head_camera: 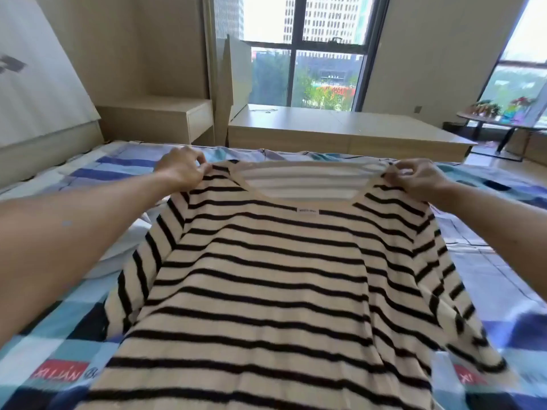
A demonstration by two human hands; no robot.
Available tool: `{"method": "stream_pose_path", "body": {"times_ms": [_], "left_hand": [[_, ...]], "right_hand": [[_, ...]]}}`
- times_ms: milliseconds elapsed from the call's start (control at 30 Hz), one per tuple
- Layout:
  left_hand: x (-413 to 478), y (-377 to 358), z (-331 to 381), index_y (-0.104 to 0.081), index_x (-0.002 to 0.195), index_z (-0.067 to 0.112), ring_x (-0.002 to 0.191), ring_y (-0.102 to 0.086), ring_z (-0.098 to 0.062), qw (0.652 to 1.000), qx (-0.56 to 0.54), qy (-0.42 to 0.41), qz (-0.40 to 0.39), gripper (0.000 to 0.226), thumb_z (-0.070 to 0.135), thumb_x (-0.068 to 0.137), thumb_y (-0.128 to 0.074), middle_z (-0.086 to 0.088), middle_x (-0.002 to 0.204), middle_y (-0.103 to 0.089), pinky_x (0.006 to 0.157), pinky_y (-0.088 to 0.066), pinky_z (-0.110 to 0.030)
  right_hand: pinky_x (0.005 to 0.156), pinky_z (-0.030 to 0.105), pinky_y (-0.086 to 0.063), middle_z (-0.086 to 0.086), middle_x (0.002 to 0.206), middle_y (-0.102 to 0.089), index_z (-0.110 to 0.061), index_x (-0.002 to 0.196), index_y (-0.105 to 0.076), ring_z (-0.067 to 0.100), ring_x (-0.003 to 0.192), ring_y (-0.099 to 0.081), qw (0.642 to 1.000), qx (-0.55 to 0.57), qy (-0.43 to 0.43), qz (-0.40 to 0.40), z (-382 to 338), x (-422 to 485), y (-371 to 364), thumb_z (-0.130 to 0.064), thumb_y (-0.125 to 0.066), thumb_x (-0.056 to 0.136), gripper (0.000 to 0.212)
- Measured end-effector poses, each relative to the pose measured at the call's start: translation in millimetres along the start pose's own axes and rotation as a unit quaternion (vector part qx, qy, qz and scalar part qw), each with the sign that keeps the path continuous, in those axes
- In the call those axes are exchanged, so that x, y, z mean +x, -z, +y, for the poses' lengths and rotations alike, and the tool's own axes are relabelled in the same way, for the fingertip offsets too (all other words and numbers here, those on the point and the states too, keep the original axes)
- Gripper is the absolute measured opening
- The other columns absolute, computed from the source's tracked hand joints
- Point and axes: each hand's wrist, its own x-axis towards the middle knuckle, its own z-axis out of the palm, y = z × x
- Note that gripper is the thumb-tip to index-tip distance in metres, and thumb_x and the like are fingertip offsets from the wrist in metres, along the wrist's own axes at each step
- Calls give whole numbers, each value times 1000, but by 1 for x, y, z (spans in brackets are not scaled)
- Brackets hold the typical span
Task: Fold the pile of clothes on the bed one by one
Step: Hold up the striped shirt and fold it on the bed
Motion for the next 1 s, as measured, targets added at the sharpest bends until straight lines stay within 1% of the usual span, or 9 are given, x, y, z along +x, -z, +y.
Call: {"method": "stream_pose_path", "body": {"times_ms": [67, 133, 267, 400, 500, 533, 633, 833, 1000], "left_hand": [[20, -16, 29, -53, 134, 19, 129, -44, -35, 992, 104, 49, 49, 46, 44, 96, -58, -15, 138, -49, 106, -39, -46], [8, -42, 60, -45, 144, 21, 139, -34, -36, 991, 133, -2, -2, 60, 53, 94, -56, -16, 149, -39, 111, -33, -50], [-60, -105, 100, -37, 151, 25, 147, -26, -31, 977, 86, -164, -108, 66, 61, 96, -45, -8, 159, -31, 119, -26, -46], [-113, -163, 113, -20, 159, 28, 155, -3, -26, 965, 43, -142, -216, 76, 68, 96, -34, -5, 169, -8, 125, -10, -51], [-132, -188, 126, -12, 160, 30, 155, 7, -25, 965, 19, -136, -224, 79, 71, 96, -31, -4, 169, 2, 125, -2, -51], [-138, -193, 133, -12, 160, 30, 155, 7, -24, 965, 14, -149, -214, 78, 70, 96, -31, -4, 169, 1, 125, 0, -50], [-153, -202, 164, -18, 159, 30, 155, 6, -20, 954, -5, -213, -209, 74, 67, 97, -32, -1, 169, -4, 125, 4, -49], [-177, -226, 228, -24, 158, 30, 155, 0, -17, 922, -76, -274, -262, 72, 65, 97, -38, 0, 168, -11, 126, -2, -48], [-185, -242, 254, -21, 158, 32, 155, 2, -19, 915, -93, -291, -263, 72, 65, 97, -40, -2, 169, -10, 125, 1, -50]], "right_hand": [[112, 40, -37, 17, 154, -39, -10, 153, -29, 32, 139, -40, 998, -41, -28, 45, -5, 30, -13, -59, -70, 83, 96], [119, 40, -25, 16, 163, -24, -9, 158, -17, 33, 148, -25, 993, -102, -57, 30, 7, 40, -32, -46, -67, 91, 92], [113, 40, -34, 19, 153, -41, -8, 151, -35, 35, 139, -40, 978, -163, -113, -58, 76, 10, -48, -49, -73, 84, 87], [100, 38, -41, 32, 134, -55, 5, 134, -54, 39, 128, -51, 969, -152, -189, -40, 141, -35, -54, -37, -65, 95, 58], [96, 39, -48, 21, 129, -62, 0, 128, -60, 35, 118, -58, 970, -85, -226, 33, 185, -33, -60, -79, -74, 59, 105], [86, 38, -50, 18, 116, -66, 2, 121, -61, 34, 105, -62, 969, -30, -242, 49, 186, -33, -61, -76, -77, 57, 102], [59, 29, -39, 7, 78, -52, -5, 103, -55, 19, 67, -49, 948, 70, -305, 57, 168, -36, -58, -35, -80, 83, 44], [68, 31, -50, 17, 108, -69, -12, 87, -60, 23, 80, -62, 927, 244, -252, 134, 166, -18, -49, -16, -66, 95, 10], [95, 43, -50, 16, 118, -63, -13, 111, -54, 33, 109, -60, 931, 117, -232, 256, 207, -15, -29, -23, -61, 96, 19]]}}
